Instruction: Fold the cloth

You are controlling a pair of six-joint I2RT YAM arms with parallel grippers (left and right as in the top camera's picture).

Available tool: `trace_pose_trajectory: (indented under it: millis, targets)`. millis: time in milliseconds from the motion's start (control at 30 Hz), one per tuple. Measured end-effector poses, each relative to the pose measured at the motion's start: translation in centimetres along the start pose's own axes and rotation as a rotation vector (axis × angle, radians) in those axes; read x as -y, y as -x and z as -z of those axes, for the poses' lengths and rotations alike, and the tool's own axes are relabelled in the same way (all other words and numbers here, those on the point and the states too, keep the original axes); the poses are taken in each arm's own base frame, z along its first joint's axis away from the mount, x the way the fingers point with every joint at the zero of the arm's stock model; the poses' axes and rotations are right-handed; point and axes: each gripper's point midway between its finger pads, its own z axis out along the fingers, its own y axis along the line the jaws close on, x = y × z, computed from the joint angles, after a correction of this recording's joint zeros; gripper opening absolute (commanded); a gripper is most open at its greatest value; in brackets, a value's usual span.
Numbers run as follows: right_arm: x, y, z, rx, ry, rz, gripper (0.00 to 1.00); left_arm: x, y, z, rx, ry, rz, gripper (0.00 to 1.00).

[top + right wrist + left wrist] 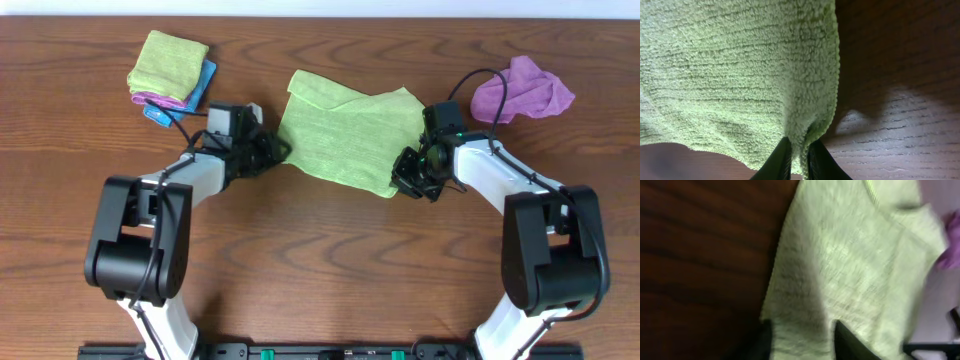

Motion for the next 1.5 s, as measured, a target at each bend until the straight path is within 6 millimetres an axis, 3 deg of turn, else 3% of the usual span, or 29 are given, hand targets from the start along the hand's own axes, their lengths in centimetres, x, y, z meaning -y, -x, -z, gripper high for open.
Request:
trace_pose_trajectory:
  millis: [133,533,1000,1133,1167,1233,1300,1433,1500]
  targets:
    - [-0.1,-0.1,0.0,-0.004,0.004,0.0,0.13,0.3,-1.4,-0.6,-0.035,0.029,-0.054,0.06]
    - [0.6,-1.1,0.0,-0.046,-0.021,0.024,0.06,-0.3,-3.9,-0.1,-0.162,0.074,-0.104,0.06]
    - [5.1,-5.0,1.1,-0.197,-0.22,0.067,0.05,-2.6,-12.8,5.6,-0.515,0.21,-0.084,0.06]
    - [5.5,-5.1,1.2,-0.199,-0.243,0.079,0.19,-2.1,-13.2,7.2,-0.527,0.228,-0.099,0.06]
    - [5.6,-5.0,1.3,-0.195,-0.252,0.085,0.26,-2.3,-13.3,7.6,-0.528,0.249,-0.102,0.06]
    - [6.0,-4.7,1.6,-0.176,-0.274,0.11,0.51,-2.8,-13.2,8.7,-0.522,0.297,-0.109,0.06]
    - [6.3,-4.3,2.0,-0.152,-0.295,0.151,0.65,-2.9,-12.8,10.0,-0.494,0.337,-0.128,0.23]
    - [6.0,-3.6,3.1,-0.102,-0.297,0.206,0.71,-2.2,-12.0,11.3,-0.442,0.348,-0.173,0.68]
    - [4.8,-2.7,4.2,-0.03,-0.256,0.256,0.73,-1.8,-11.5,11.9,-0.408,0.349,-0.19,0.87]
